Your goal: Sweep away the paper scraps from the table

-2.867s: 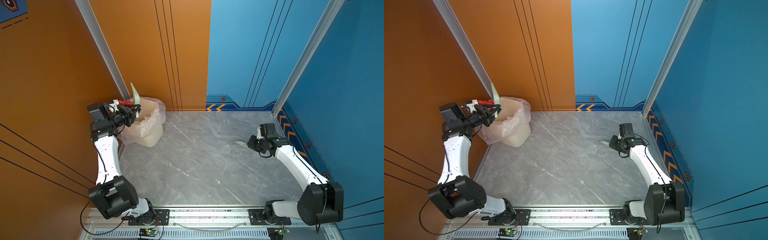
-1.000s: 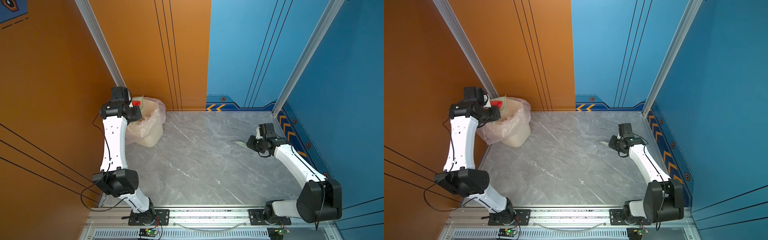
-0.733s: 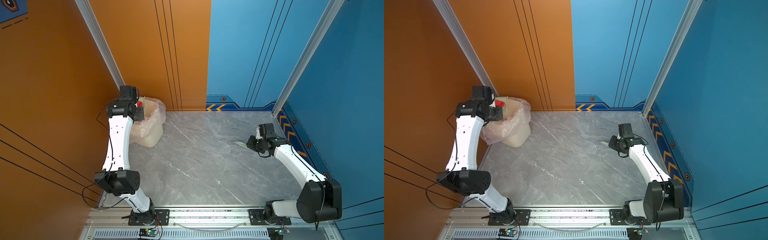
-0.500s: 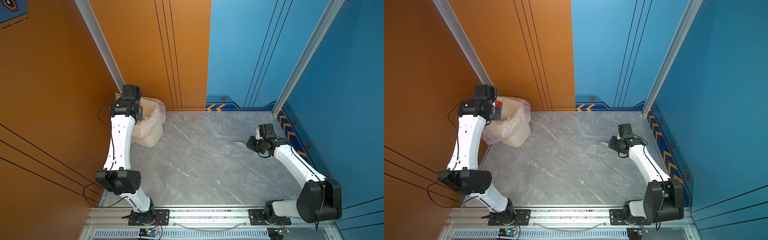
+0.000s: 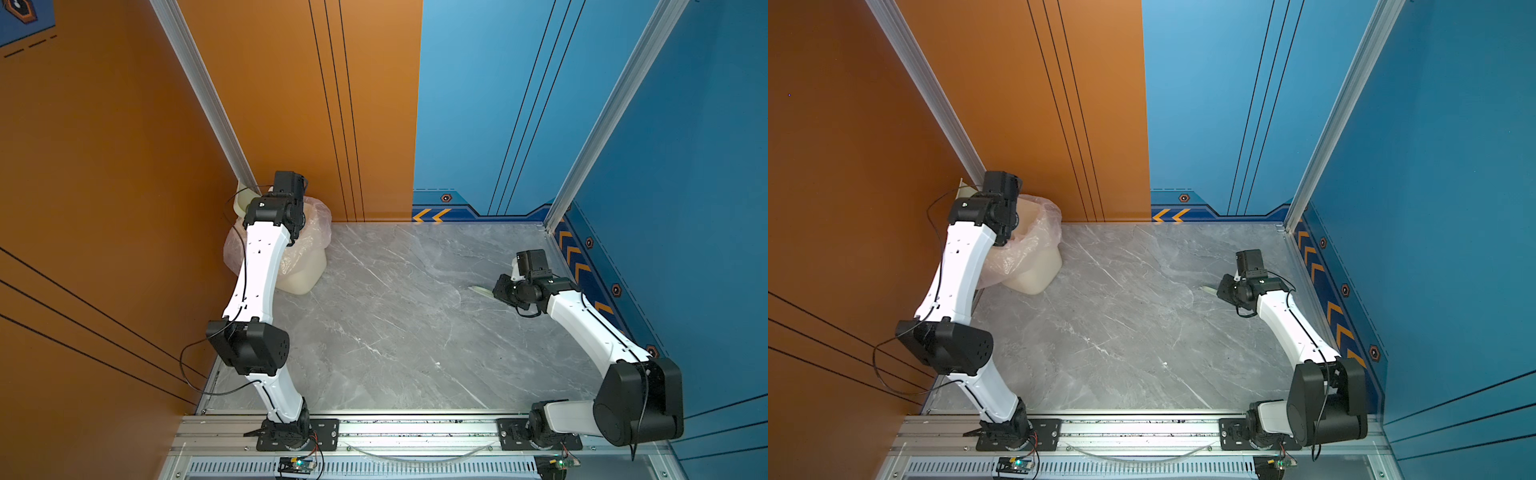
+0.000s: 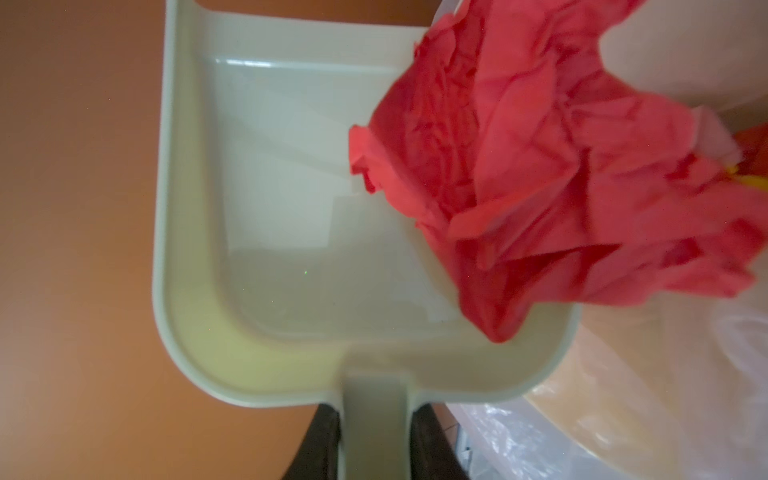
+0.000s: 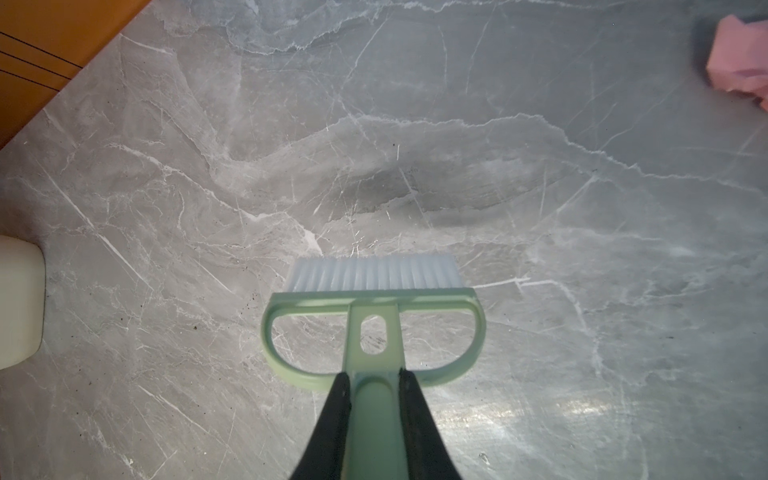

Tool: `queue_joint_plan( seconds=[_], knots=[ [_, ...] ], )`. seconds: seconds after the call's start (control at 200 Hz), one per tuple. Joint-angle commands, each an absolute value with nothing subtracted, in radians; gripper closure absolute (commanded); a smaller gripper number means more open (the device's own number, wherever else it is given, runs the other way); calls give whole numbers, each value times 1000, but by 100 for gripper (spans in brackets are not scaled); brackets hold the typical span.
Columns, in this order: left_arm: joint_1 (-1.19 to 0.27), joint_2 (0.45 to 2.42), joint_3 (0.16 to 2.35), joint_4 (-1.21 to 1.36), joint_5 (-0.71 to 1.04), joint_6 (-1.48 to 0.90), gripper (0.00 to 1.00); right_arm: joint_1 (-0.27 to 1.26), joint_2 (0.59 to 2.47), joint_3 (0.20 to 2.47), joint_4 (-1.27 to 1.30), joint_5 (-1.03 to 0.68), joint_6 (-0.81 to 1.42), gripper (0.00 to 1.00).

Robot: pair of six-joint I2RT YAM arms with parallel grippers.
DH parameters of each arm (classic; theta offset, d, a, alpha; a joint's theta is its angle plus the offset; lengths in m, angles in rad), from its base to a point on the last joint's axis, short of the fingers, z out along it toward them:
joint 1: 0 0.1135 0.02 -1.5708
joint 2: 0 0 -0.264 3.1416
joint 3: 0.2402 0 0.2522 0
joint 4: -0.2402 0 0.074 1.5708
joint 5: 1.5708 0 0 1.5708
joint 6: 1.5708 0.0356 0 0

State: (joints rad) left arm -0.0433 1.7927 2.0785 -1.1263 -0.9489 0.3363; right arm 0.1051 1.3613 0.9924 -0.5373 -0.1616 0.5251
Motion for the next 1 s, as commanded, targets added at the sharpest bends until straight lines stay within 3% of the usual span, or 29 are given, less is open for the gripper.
queue_joint_plan(
  seconds=[0.0, 0.32, 0.626, 0.996],
  knots=[
    [-53, 1807, 2099, -1129, -1089, 412, 100, 100, 1334, 974, -522, -172, 534, 100],
    [-64, 1797, 2068, -1090, -1137, 456, 100, 91, 1333, 966, -517, -180, 534, 100],
    [-64, 1771, 2083, -1086, -1079, 419, 100, 91, 1328, 970, -520, -179, 534, 100],
    [-28, 1651, 2085, -1087, -538, 210, 100, 79, 1322, 976, -529, -180, 526, 100]
  ],
)
